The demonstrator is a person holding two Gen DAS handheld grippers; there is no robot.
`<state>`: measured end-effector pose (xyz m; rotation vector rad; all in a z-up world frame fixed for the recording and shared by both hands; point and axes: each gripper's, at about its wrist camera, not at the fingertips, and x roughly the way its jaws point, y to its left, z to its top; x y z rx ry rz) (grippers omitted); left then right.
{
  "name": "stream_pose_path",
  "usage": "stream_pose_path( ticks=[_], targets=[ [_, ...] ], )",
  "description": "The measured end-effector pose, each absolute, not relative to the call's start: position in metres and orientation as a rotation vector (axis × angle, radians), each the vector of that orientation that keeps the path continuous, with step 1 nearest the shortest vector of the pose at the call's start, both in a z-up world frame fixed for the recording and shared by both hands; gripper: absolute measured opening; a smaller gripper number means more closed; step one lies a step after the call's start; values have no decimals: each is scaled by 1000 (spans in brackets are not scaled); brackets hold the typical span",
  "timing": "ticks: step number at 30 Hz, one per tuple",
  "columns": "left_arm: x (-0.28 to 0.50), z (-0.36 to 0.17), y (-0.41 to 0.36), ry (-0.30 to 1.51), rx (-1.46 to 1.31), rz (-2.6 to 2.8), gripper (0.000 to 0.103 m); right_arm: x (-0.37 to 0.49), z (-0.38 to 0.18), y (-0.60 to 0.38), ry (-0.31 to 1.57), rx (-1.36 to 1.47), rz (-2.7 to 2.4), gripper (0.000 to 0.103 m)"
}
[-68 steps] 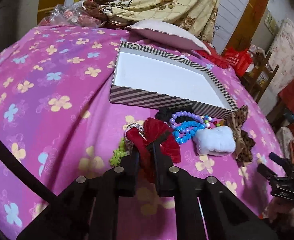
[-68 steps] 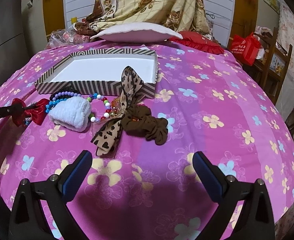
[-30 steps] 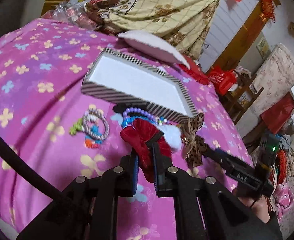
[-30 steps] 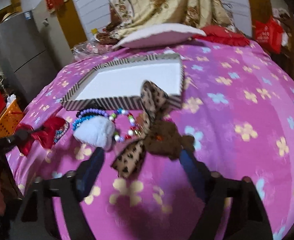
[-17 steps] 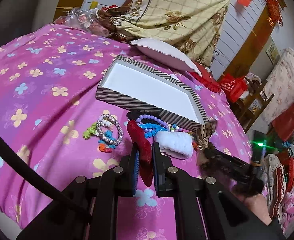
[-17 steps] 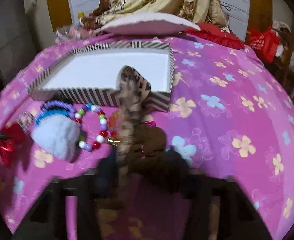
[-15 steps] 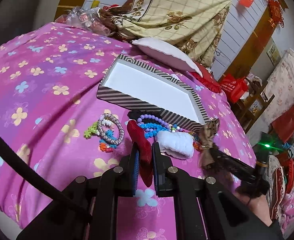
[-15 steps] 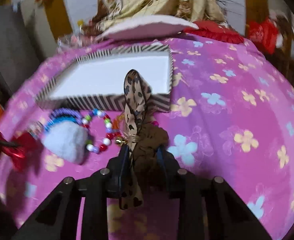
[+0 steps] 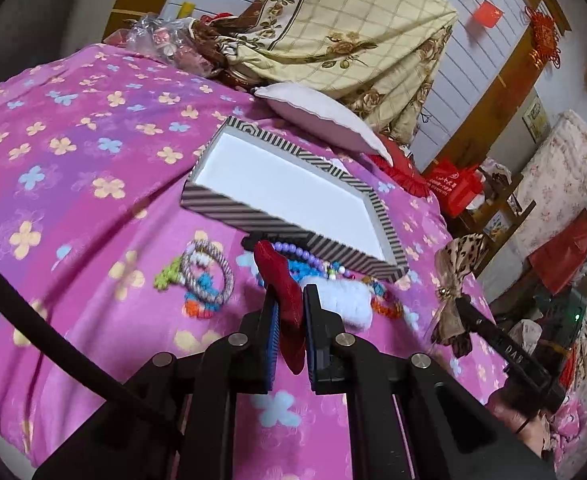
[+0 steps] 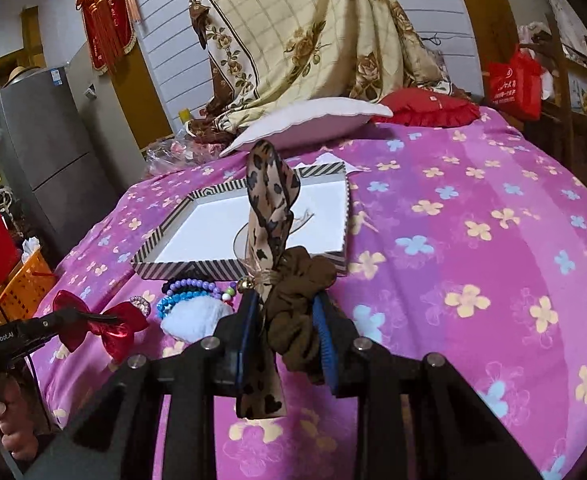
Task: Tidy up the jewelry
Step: 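Carry the red bow into the box with left tool while right tool places leopard bow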
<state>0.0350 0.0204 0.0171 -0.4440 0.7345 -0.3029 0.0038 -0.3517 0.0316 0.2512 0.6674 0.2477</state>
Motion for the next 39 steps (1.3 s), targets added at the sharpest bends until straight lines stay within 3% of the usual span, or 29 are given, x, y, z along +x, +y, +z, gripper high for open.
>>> stream_pose_path(
  ticks=[15,23,27,39],
  targets=[
    [153,56,32,640,-454,-307,0,91,43,-328,588,232,215,29],
    [233,-8,32,823,-329,-192,0,156,6,-327,689,288,170,29],
    [236,-37,29,894,-213,-148,0,176,-25,-325,832,265,146,29],
    [179,-36,26,986,-122,-156,0,159,-27,-315,916,118,173,29]
  ],
)
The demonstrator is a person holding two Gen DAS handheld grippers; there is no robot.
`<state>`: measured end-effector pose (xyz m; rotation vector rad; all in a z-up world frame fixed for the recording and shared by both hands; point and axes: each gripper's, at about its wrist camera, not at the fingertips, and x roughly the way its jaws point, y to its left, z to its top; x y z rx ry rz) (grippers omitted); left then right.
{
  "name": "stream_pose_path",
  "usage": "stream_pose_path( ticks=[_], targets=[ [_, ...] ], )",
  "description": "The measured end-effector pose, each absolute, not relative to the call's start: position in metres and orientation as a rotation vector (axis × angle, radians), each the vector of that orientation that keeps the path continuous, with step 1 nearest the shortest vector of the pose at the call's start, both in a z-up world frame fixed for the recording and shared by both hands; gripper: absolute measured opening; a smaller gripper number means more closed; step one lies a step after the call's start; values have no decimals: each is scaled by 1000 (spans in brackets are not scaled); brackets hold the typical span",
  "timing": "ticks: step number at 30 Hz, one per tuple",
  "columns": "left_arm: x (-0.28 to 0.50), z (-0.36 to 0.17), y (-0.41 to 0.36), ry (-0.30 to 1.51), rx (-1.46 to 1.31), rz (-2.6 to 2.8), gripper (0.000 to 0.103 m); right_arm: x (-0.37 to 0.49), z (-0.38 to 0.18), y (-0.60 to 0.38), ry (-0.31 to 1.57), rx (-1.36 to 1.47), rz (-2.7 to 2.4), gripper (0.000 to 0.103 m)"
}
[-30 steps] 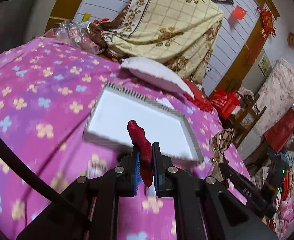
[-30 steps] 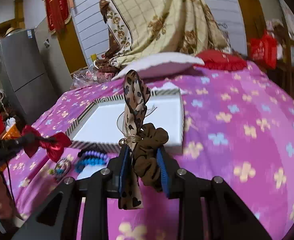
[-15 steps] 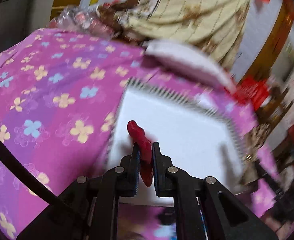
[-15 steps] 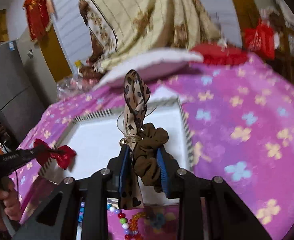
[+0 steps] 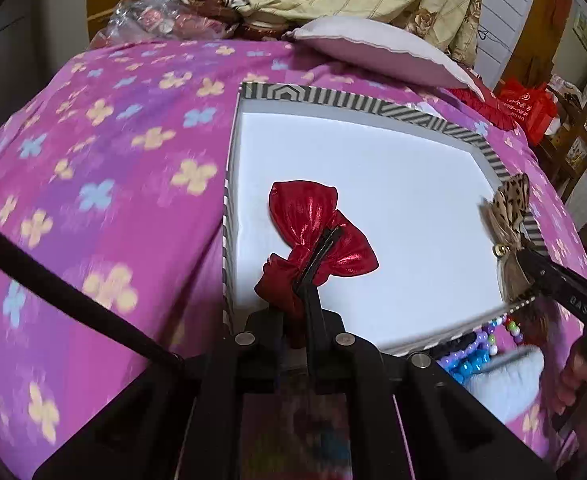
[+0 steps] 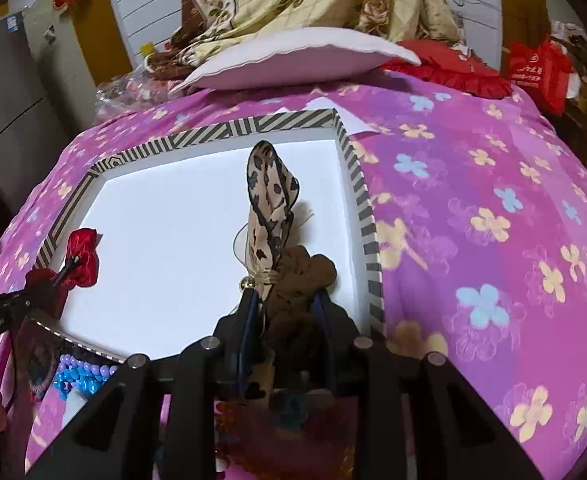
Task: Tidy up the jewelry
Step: 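Carry the red bow into the box with left tool while right tool places leopard bow, then grasp the grey beaded bracelet with the left tool while the right tool grasps the white scrunchie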
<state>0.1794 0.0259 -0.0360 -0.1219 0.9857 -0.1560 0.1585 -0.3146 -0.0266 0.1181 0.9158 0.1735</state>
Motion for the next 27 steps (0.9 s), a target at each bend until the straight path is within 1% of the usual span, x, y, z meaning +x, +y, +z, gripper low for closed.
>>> stream_pose_path(
  ticks=[3,5,6,10,11,12,13,14,15,19,21,24,27],
  targets=[
    [170,-33,29,953,-111,-139,0,152,-26,-313,912,102,188,31],
    [174,-34,32,935,-136,-164,0,148,-25,-309,897,77,194,38],
    [175,-33,33,926,-139,-170,0,146,-23,-308,889,66,184,40],
    [176,-30,33,922,-141,-189,0,132,-7,-314,814,84,185,42],
    [174,-27,32,916,-135,-195,2,127,-3,-316,793,91,185,44],
    [171,-25,32,909,-131,-205,8,120,4,-318,764,99,188,46],
    [167,-21,32,900,-127,-216,13,114,9,-320,743,103,187,50],
    [162,-18,33,895,-125,-223,20,107,14,-321,723,104,187,54],
    [156,-14,36,890,-131,-237,22,96,20,-322,697,102,187,55],
    [131,2,53,853,-140,-248,23,59,33,-322,661,105,208,58],
    [114,4,64,835,-161,-253,27,38,35,-319,670,111,236,60],
    [92,-6,70,844,-170,-270,27,14,30,-311,692,106,266,60],
    [72,-29,67,881,-143,-292,27,2,18,-302,749,102,284,60]
  ],
)
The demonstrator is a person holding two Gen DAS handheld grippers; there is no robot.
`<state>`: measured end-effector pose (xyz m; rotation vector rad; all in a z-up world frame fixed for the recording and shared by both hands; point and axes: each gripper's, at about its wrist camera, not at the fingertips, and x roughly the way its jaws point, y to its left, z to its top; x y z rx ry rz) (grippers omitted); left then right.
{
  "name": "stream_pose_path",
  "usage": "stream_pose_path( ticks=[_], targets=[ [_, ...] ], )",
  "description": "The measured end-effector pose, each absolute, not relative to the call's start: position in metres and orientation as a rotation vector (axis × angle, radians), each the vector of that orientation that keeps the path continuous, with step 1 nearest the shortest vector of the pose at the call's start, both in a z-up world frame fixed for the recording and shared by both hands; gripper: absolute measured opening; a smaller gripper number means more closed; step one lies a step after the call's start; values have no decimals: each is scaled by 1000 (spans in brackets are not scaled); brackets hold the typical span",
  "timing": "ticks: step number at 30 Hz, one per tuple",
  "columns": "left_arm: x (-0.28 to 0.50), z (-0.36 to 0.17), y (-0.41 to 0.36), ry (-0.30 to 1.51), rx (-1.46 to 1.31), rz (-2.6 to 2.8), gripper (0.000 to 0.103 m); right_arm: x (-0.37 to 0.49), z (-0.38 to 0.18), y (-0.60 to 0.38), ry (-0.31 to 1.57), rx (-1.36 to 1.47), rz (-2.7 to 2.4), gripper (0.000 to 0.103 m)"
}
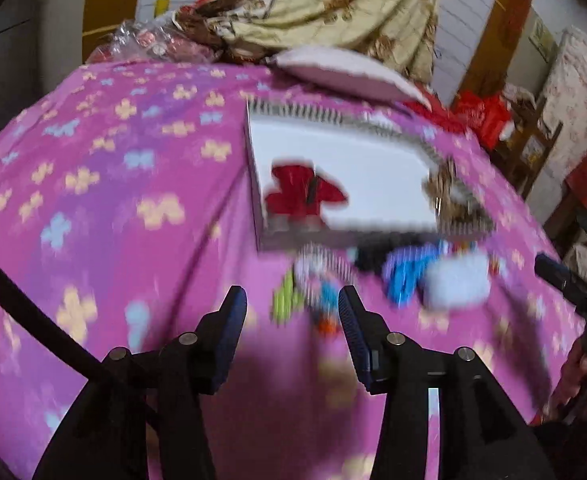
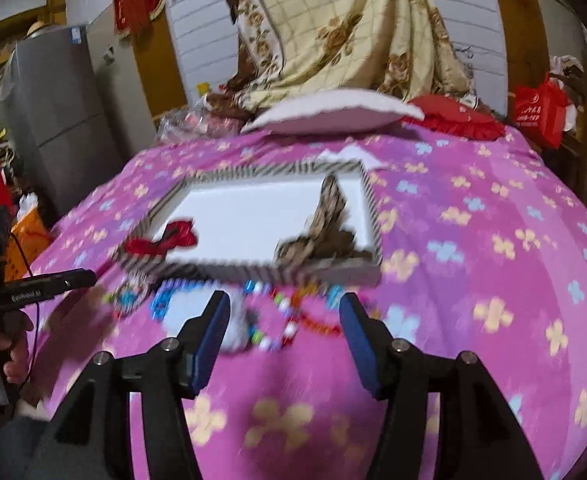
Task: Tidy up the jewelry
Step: 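Grasp the grey beaded bracelet with the left tool while the right tool grasps the white scrunchie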
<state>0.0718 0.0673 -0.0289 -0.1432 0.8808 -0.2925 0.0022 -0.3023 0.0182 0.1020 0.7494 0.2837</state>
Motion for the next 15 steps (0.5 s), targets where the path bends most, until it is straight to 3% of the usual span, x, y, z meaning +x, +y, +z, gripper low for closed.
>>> stream_pose_path(
  ticks=[15],
  targets=[
    [99,-32,45,851,-131,-372,26,25,-3,-273,792,123,330,60]
  ],
)
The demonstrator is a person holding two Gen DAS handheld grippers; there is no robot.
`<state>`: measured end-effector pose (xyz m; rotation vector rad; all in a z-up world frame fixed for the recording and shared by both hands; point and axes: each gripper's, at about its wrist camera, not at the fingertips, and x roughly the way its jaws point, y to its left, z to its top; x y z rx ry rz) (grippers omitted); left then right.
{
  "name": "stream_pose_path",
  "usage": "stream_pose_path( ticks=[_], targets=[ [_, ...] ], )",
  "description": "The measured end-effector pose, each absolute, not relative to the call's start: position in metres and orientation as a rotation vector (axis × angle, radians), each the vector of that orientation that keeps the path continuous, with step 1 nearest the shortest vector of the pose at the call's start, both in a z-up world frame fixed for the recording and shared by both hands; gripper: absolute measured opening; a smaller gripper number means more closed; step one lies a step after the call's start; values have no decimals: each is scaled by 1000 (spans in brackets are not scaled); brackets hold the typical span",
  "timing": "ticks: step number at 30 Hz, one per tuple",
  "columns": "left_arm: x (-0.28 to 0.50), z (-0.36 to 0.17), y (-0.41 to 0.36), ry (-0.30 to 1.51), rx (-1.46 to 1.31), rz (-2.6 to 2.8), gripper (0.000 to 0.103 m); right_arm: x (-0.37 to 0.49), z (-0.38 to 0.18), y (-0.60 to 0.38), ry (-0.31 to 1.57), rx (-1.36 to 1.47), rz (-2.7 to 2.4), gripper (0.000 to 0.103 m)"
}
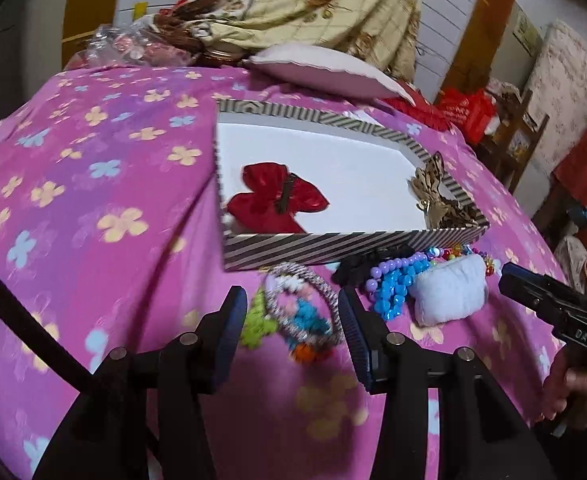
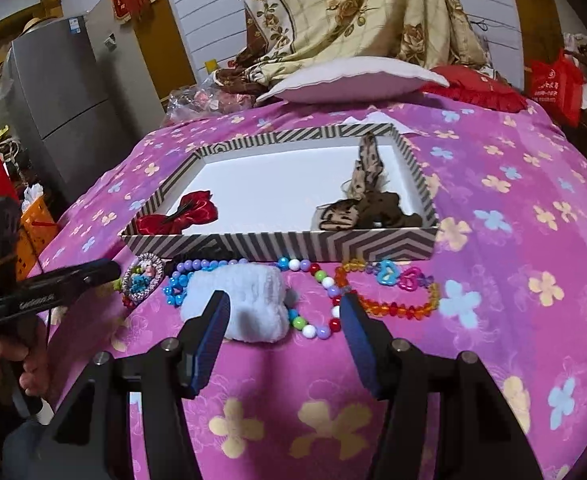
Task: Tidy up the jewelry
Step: 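Grasp the grey beaded bracelet with the left tool while the right tool grasps the white scrunchie, then lift both held items and lower them into the white box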
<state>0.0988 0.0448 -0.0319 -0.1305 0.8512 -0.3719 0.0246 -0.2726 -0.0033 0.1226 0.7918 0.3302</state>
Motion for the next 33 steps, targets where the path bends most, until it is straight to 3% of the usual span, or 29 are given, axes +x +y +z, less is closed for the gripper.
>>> stream_pose_path(
  ticks=[2,6,19,21,22,25,33],
  targets=[
    [103,-37,39,863,-98,-363,23,26,-6,-268,799,110,342,60],
    [104,-46,43,870,-97,-314,0,32,-13,-265,829,106,342,60],
    [87,-31,67,811,-242,-351,0,44,-23,-244,837,90,405,59],
    [84,-27,68,800,-258,-357,0,46,-24,-242,838,90,418,53],
    [84,-25,69,800,-268,-362,0,48,-25,-240,844,83,420,44],
    [81,-21,70,789,-267,-365,0,46,-23,-238,843,57,400,28],
    [68,-12,56,810,-228,-389,0,15,-1,-268,798,82,400,26]
  ],
)
